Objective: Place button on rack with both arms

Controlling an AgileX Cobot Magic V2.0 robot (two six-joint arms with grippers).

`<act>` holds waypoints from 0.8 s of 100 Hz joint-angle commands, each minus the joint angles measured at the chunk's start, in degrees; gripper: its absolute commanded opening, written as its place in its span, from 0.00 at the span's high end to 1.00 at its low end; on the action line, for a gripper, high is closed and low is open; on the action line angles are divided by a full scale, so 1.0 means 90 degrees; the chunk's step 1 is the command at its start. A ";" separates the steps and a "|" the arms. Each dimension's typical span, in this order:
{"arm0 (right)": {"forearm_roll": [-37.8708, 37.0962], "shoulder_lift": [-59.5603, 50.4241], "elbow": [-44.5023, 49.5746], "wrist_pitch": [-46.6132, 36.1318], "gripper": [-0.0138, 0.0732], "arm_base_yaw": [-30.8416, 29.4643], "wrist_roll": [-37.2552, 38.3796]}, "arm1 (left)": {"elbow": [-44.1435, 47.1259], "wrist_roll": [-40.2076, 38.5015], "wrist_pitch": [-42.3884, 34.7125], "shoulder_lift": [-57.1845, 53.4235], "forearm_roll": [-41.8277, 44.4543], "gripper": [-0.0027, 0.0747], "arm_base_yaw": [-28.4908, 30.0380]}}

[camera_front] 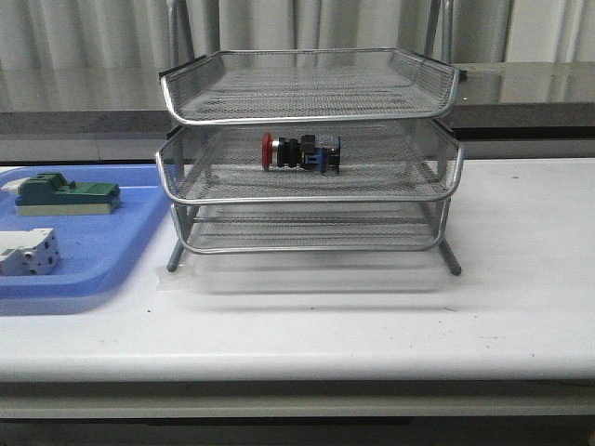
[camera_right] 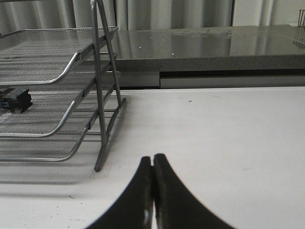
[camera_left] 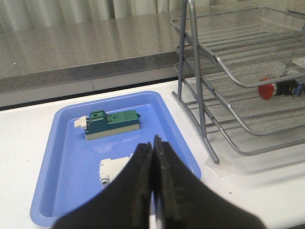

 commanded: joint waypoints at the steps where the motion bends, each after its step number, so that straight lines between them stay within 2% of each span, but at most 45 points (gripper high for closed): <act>1: 0.0000 -0.0141 -0.0084 -0.0570 0.91 -0.0042 -0.0057 | -0.0177 -0.0248 -0.0502 0.0044 0.0103 0.99 0.0026; 24: 0.0000 -0.0141 -0.0084 -0.0570 0.91 -0.0042 -0.0057 | 0.0183 -0.2203 -0.0556 -0.0487 0.1791 0.99 0.0026; 40: 0.0000 -0.0141 -0.0084 -0.0570 0.91 -0.0042 -0.0057 | 0.0605 -0.2304 -0.0556 -0.1307 0.2072 0.99 0.0073; 60: 0.0000 -0.0141 -0.0084 -0.0570 0.91 -0.0042 -0.0057 | 0.1105 -0.2810 -0.0556 -0.2245 0.2364 0.99 0.0646; 80: 0.0000 -0.0141 -0.0084 -0.0570 0.91 -0.0042 -0.0057 | 0.1435 -0.3317 -0.0615 -0.2421 0.2700 0.99 0.0857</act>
